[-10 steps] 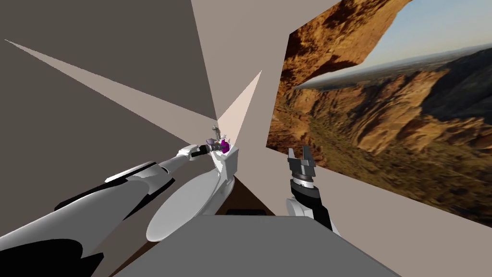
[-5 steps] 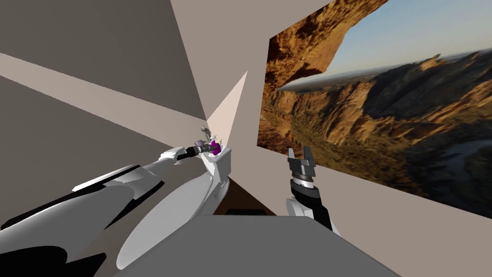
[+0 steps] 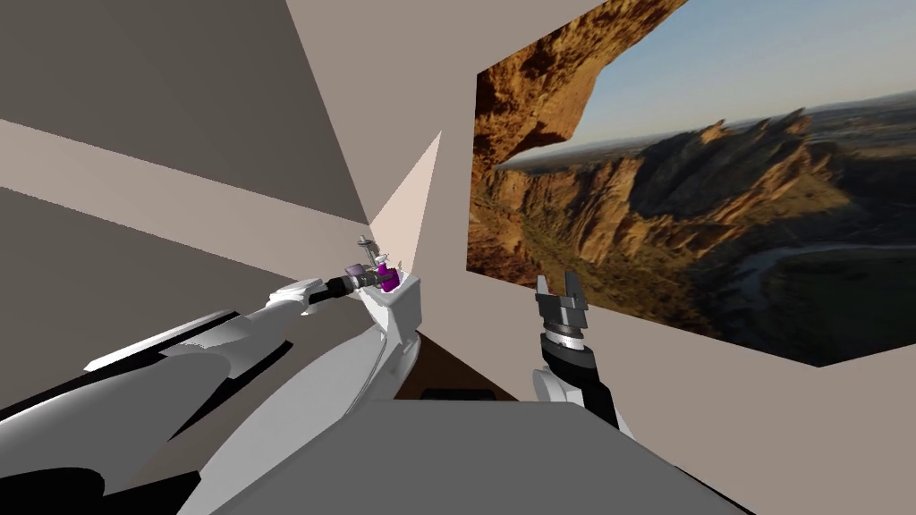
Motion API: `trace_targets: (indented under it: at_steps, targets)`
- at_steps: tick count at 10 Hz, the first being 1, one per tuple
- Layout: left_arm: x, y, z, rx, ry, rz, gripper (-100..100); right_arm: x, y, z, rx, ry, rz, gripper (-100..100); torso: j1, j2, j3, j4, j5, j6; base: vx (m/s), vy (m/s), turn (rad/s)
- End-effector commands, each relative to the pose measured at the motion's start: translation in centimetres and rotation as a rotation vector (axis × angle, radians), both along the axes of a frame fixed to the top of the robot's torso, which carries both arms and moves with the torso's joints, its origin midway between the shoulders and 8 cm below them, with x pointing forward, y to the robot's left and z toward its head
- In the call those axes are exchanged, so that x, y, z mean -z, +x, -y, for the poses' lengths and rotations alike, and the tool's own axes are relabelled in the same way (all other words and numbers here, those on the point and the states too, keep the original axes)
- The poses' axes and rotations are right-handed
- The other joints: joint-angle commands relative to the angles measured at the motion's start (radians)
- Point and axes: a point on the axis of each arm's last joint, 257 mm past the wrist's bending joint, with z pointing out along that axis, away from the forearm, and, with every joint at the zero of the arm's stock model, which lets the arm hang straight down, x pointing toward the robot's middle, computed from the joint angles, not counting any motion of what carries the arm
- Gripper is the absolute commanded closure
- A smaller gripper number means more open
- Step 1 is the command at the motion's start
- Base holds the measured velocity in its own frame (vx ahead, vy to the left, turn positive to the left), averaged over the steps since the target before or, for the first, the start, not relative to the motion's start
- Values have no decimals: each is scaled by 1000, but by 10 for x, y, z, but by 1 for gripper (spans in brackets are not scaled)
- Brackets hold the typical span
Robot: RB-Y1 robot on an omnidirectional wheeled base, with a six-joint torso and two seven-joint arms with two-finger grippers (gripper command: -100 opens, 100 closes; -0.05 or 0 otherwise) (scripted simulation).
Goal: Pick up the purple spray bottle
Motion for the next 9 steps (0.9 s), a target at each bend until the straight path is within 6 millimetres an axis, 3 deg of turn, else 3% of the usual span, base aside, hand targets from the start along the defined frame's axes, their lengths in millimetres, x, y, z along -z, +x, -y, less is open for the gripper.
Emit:
trace_targets:
  at_steps: [1,2,3,4,8,9]
  targets:
    - [-1,-1,-2,-4,0,-1,-100,0,0,0,0,0,0,0,0,0,0,0,0,0,3,-4,25]
    - [-6,-15,-31,-39,5,7,-100,0,0,0,0,0,0,0,1,0,0,0,0,0,0,-32,-275]
    - [-5,-9,-21,-28,3,2,-100,0,0,0,0,0,0,0,0,0,0,0,0,1,-2,-13,-67]
    - [-5,-11,-22,-28,3,4,100,0,0,0,0,0,0,0,1,0,0,0,0,0,0,-2,13]
    - [-6,-10,-23,-30,4,4,100,0,0,0,0,0,0,0,2,0,0,0,1,1,0,0,0]
    - [-5,-11,-23,-30,4,4,0,0,0,0,0,0,0,0,2,0,0,0,1,1,0,0,0]
